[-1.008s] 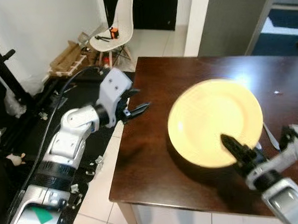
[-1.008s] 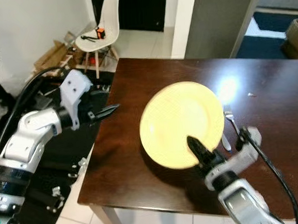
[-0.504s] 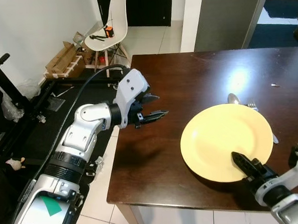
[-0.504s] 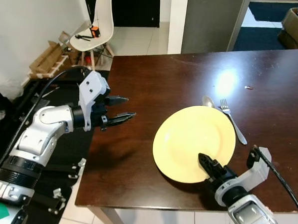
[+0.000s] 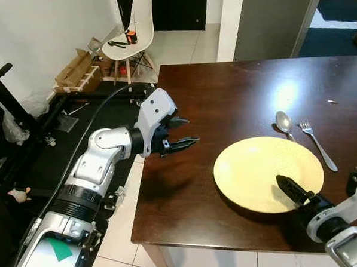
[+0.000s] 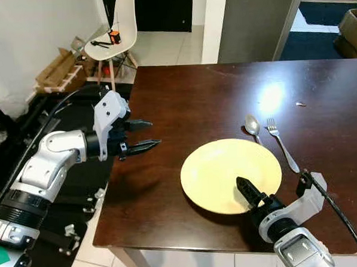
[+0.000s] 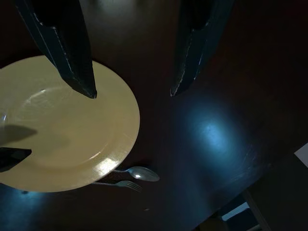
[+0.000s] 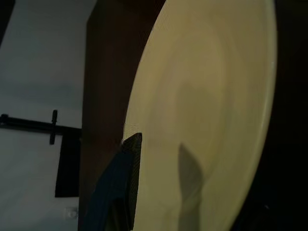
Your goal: Setting the table
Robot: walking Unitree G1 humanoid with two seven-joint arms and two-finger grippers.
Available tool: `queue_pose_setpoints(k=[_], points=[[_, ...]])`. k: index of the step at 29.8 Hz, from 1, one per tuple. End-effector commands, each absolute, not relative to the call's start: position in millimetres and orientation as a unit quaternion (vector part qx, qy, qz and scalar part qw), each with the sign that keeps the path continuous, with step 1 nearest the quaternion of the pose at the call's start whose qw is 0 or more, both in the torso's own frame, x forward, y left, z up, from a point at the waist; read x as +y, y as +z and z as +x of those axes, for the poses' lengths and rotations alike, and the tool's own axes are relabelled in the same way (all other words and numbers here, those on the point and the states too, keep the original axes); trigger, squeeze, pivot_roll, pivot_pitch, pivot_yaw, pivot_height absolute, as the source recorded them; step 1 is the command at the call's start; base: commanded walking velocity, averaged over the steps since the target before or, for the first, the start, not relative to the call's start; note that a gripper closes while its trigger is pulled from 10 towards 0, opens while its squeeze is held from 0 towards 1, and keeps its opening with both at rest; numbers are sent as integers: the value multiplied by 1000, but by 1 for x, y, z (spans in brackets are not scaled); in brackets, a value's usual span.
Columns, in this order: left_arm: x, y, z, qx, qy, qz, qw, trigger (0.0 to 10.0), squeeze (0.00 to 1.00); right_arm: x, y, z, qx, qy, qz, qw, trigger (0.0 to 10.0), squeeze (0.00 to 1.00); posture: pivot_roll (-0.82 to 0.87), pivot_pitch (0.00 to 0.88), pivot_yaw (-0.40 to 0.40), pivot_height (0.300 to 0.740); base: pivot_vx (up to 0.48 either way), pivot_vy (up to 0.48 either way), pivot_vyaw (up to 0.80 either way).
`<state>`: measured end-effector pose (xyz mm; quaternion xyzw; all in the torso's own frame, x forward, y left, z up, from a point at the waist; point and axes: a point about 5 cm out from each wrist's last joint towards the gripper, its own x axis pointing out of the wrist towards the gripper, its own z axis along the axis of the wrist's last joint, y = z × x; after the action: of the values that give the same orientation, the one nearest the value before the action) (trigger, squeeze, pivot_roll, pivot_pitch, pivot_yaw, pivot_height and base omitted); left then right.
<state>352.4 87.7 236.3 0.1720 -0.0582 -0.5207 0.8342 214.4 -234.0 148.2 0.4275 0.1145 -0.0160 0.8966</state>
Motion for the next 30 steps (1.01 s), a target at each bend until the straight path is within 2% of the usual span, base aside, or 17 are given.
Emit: queue_pose_setpoints(k=[1, 6, 16, 24, 25, 27, 28, 30], points=[[88, 231, 350, -54, -524, 176, 832, 10000, 0, -234, 147, 207, 120, -29, 433, 893, 10000, 0, -178, 88, 126, 740, 0, 0, 0], [87, 230, 349, -55, -525, 175, 831, 10000, 0, -227, 137, 189, 148, -40, 449, 880, 10000, 0, -182, 93, 116, 740, 0, 0, 0], [87, 227, 349, -53, -523, 171, 833, 10000, 0, -230, 126, 169, 174, -92, 457, 867, 10000, 0, -185, 110, 99, 740, 0, 0, 0], [87, 227, 349, -53, -523, 171, 834, 10000, 0, -223, 124, 154, 180, -80, 471, 860, 10000, 0, -182, 112, 96, 740, 0, 0, 0], [87, 227, 349, -53, -523, 171, 834, 10000, 0, -221, 126, 151, 175, -66, 471, 862, 10000, 0, -182, 112, 97, 740, 0, 0, 0], [88, 227, 349, -52, -521, 170, 835, 10000, 0, -211, 137, 144, 151, -6, 440, 885, 10000, 0, -180, 111, 102, 740, 0, 0, 0], [88, 227, 349, -52, -521, 170, 835, 10000, 0, -211, 137, 144, 151, -6, 440, 885, 10000, 0, -180, 111, 102, 740, 0, 0, 0], [89, 226, 349, -51, -518, 168, 837, 10000, 0, -203, 151, 143, 122, 31, 402, 907, 10000, 0, -179, 111, 103, 740, 0, 0, 0]])
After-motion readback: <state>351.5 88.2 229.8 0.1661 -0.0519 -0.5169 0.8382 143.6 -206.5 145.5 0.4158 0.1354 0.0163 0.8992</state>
